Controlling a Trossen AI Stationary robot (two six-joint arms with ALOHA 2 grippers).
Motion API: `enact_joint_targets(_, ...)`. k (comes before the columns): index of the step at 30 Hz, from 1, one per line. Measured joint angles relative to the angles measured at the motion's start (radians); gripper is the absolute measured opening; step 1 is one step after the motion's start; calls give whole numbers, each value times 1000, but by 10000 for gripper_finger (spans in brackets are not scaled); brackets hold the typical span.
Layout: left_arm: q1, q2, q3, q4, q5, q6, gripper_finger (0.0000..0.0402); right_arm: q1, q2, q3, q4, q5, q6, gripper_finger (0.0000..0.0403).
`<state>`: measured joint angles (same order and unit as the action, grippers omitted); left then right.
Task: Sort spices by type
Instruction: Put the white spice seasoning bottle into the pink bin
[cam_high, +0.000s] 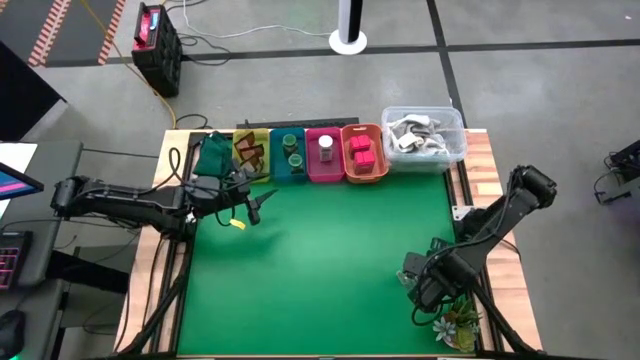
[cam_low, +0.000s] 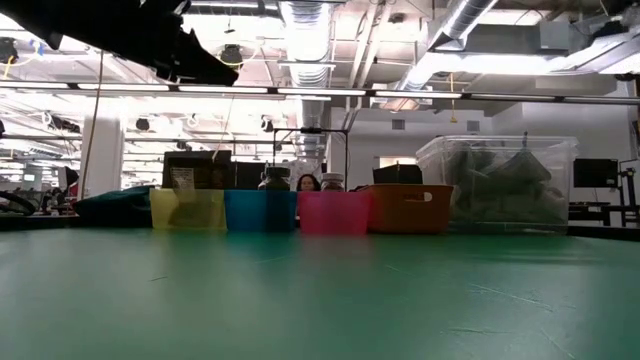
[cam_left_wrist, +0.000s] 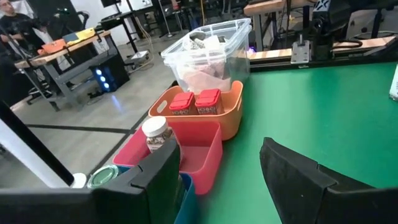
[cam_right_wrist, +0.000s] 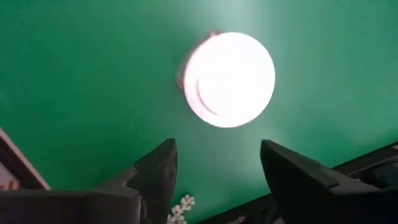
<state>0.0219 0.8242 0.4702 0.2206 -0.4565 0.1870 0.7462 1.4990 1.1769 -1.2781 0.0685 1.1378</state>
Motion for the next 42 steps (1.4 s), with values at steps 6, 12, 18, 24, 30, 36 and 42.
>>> enact_joint_targets(6, 0, 0, 0, -6, 17, 9, 213, -4, 0, -62, 32, -2, -10, 301)
enact_joint_targets(12, 0, 0, 0, -7, 35, 11, 213, -53, 0, -81, 135, 8, -111, 363)
enact_joint_targets(18, 0, 0, 0, -15, 35, 11, 213, -123, 0, -83, 136, 12, -217, 396)
enact_joint_targets(24, 0, 0, 0, -54, 35, 10, 213, -168, 0, -115, 232, 11, -326, 380)
enact_joint_targets(30, 0, 0, 0, -93, 34, 11, 213, -167, 0, -143, 238, 5, -438, 335)
enact_joint_targets(36, 0, 0, 0, -102, 34, 11, 213, -167, 0, -162, 241, 5, -492, 290)
enact_joint_targets(42, 0, 0, 0, -102, 34, 11, 213, -167, -1, -171, 243, 1, -505, 238)
